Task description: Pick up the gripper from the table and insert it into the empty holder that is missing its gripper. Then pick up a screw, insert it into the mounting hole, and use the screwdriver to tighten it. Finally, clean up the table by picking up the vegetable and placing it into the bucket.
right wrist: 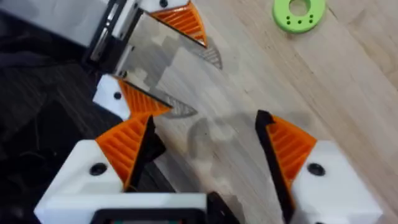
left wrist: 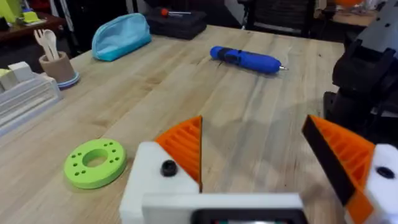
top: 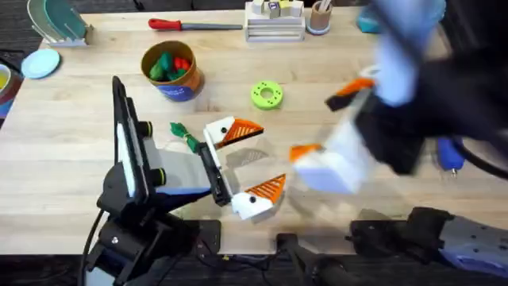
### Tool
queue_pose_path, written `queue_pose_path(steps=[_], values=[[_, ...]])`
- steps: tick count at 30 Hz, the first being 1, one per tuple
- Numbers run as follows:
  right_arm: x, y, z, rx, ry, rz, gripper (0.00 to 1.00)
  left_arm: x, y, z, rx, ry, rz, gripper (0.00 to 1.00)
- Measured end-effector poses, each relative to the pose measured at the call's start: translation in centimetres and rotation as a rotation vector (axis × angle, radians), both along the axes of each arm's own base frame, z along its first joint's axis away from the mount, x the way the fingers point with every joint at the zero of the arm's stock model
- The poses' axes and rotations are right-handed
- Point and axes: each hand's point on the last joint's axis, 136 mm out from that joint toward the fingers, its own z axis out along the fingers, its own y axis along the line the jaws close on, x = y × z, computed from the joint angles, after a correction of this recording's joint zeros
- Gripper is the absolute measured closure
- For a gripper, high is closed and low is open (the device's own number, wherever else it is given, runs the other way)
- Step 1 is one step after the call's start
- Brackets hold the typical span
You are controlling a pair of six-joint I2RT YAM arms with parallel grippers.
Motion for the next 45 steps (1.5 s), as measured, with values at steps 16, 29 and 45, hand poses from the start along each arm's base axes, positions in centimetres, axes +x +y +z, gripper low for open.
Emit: queue_pose_path(steps=[16,29,45], values=[[-7.8,-5.3,-0.2,0.215,0.001,0.108,0.007,0.0,0.0,0.0,0.0,0.0,0.0,0.009],[-8.1,-5.5,0.0,0.227,-0.001,0.114,0.007,0.0,0.0,0.0,0.001,-0.005,0.002,0.994],[-7.9,-5.5,-0.7,0.211,0.005,0.108,0.007,0.1,0.0,0.0,0.001,-0.004,0.004,0.996]])
